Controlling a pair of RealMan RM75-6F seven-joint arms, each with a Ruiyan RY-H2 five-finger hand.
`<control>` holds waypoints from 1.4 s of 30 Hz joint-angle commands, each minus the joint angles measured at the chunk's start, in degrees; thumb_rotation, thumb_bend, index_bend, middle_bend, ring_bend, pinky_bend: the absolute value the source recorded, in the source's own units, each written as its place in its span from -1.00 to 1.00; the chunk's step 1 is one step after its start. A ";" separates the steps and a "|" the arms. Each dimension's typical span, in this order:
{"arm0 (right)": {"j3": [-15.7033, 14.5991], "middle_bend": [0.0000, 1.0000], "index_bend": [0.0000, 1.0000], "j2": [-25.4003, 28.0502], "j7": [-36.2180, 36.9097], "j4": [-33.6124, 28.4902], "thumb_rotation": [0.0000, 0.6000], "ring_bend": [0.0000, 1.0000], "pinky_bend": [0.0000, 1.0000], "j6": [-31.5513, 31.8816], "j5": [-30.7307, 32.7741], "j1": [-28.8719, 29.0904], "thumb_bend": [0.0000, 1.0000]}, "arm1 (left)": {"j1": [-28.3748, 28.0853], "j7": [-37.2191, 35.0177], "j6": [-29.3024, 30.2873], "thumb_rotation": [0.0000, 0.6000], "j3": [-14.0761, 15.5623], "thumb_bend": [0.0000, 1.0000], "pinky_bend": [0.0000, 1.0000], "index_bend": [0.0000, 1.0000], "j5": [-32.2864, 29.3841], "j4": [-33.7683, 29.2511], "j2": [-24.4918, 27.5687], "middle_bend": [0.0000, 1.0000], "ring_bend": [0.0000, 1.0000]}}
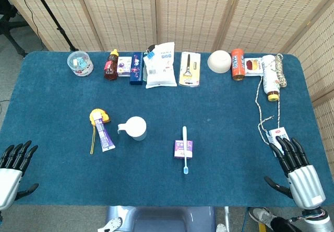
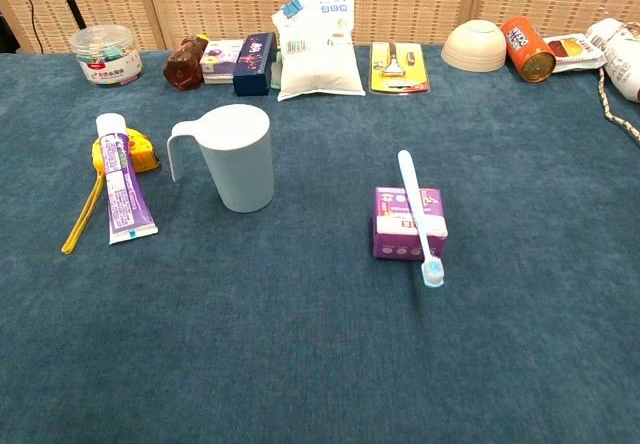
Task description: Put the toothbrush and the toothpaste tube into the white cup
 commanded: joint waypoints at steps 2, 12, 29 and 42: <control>-0.23 -1.00 -0.98 0.07 0.30 0.06 1.00 -1.00 -1.00 -0.18 -0.18 0.09 -0.81 | -0.01 0.05 -0.05 1.00 0.00 -0.99 -1.00 -1.00 -0.02 0.01 -0.02 -1.00 -1.00; -1.40 -1.00 -0.94 0.72 2.32 -0.21 1.00 -1.00 -1.00 -3.63 -0.66 1.73 -0.80 | 0.17 -0.58 0.38 1.00 -0.03 -0.99 -1.00 -1.00 -0.05 0.06 0.15 -1.00 -1.00; -0.51 -0.97 -0.70 4.77 11.48 -1.16 1.00 -1.00 -1.00 -22.93 -6.31 19.60 -0.80 | -0.11 0.23 -0.33 1.00 -0.75 -0.99 -1.00 -1.00 -1.46 -0.70 -0.09 -1.00 -1.00; 2.95 -0.91 -0.54 2.15 1.99 -3.96 1.00 -1.00 -1.00 -41.79 -5.80 33.65 -0.58 | -1.17 2.35 -2.85 1.00 -2.18 -0.99 -1.00 -1.00 -4.87 -2.08 -0.46 -1.00 -1.00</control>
